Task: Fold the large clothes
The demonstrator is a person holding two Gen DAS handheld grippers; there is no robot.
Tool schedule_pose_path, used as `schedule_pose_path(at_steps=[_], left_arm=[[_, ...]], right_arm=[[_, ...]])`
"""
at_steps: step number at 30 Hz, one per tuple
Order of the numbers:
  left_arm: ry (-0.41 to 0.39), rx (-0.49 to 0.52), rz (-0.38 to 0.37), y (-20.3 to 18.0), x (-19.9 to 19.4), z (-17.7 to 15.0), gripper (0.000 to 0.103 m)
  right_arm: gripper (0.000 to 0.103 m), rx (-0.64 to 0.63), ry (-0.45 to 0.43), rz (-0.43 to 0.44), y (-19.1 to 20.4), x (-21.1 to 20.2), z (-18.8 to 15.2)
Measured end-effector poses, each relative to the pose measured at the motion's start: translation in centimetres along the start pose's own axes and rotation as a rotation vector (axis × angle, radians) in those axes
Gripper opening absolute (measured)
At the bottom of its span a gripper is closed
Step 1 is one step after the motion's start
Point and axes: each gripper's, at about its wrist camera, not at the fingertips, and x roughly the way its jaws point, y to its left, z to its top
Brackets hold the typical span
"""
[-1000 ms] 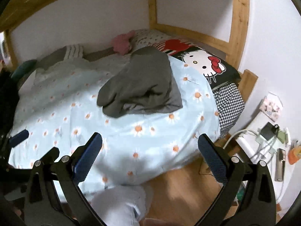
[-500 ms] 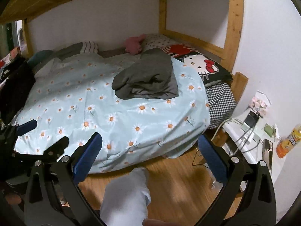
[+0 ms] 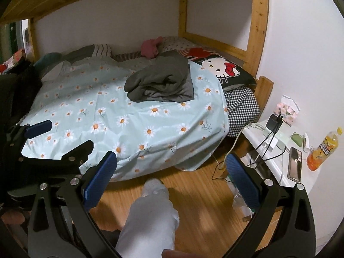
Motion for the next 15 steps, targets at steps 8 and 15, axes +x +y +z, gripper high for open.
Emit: schedule_pose_path(at_steps=[8, 15], left_arm=[[-0.007, 0.007, 0.033, 1.0, -0.6, -0.1, 0.098], [0.005, 0.0, 0.033, 1.6, -0.5, -0.3, 0.098]], right_arm=[[0.1, -0.047, -0.021, 0.017, 0.5, 0.2, -0.2], [0.1, -0.06, -0.033, 0.032, 0.3, 0.3, 0.0]])
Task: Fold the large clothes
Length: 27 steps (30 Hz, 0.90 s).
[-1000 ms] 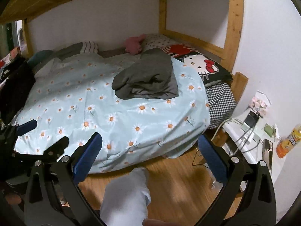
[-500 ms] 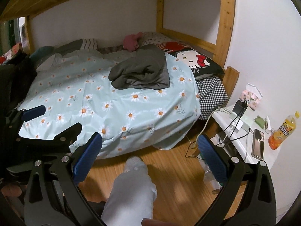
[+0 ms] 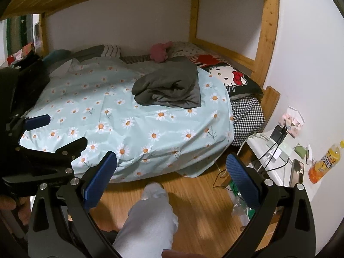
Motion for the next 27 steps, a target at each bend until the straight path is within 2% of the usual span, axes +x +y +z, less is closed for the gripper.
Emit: schedule_pose_path(at_steps=[8, 12, 16, 27], left_arm=[[-0.002, -0.037, -0.008, 0.96, -0.13, 0.1, 0.098], [-0.004, -0.029, 0.042, 0.95, -0.19, 0.12, 0.098], [0.025, -0.049, 0.015, 1.06, -0.03, 0.05, 0.098], [0.033, -0.025, 0.0, 1.11, -0.14, -0.22, 0.098]], right_arm=[[0.1, 0.0, -0.001, -0.008, -0.04, 0.07, -0.01], [0.1, 0.003, -0.004, -0.012, -0.28, 0.04, -0.02], [0.1, -0.002, -0.002, -0.009, -0.26, 0.02, -0.05], [0.1, -0.01, -0.005, -0.008, -0.13, -0.08, 0.0]])
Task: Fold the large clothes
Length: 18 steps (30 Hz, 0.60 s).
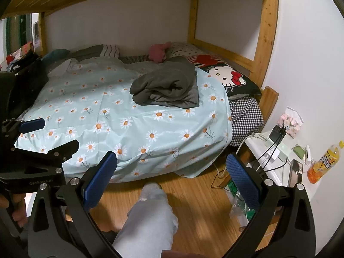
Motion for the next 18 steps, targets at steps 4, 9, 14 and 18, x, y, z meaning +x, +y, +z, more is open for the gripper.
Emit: schedule_pose_path(at_steps=[4, 9, 14, 18], left_arm=[[0.0, 0.005, 0.01, 0.06, 0.02, -0.04, 0.098], [-0.011, -0.006, 0.012, 0.24, -0.1, -0.03, 0.098], [-0.016, -0.018, 0.014, 0.29, -0.17, -0.12, 0.098], [-0.016, -0.026, 0.018, 0.54, -0.1, -0.17, 0.098]], right_arm=[[0.1, 0.001, -0.001, 0.001, 0.02, -0.06, -0.02], [0.1, 0.006, -0.007, 0.001, 0.05, -0.21, -0.04], [0.1, -0.001, -0.013, 0.001, 0.3, -0.18, -0.03], [0.1, -0.006, -0.01, 0.001, 0.45, -0.15, -0.16]])
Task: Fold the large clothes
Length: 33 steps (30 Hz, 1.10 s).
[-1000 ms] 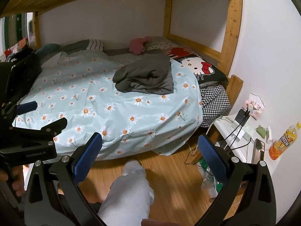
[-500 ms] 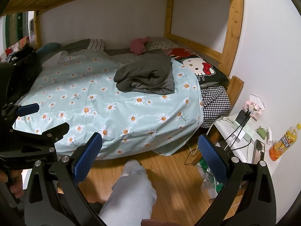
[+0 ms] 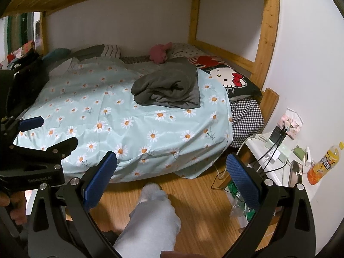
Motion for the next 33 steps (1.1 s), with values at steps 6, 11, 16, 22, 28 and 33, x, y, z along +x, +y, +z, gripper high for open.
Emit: schedule_pose_path(at_steps=[6, 11, 16, 22, 28, 33], left_arm=[[0.02, -0.018, 0.004, 0.58, 0.52, -0.02, 0.098], [0.032, -0.018, 0.01, 0.42, 0.81, -0.18, 0.098], [0.031, -0.025, 0.0, 0.53, 0.74, -0.35, 0.098], [0.033, -0.029, 0.018, 0.61, 0.75, -0.59, 0.098], [0.026, -0.001, 0.026, 0.07, 0.5, -0.53, 0.098], [0.005, 0.016, 0.09, 0.01, 0.3, -0.51, 0.098]], right_arm=[[0.1, -0.001, -0.004, 0.001, -0.05, 0.17, 0.19], [0.1, -0.002, -0.002, 0.001, -0.08, 0.23, 0.18], [0.1, 0.0, -0.002, 0.001, -0.09, 0.26, 0.13], [0.1, 0.003, 0.002, 0.005, -0.13, 0.32, 0.07], [0.1, 0.003, 0.003, 0.006, -0.16, 0.46, 0.16], [0.1, 0.003, 0.005, 0.007, -0.23, 0.52, 0.15]])
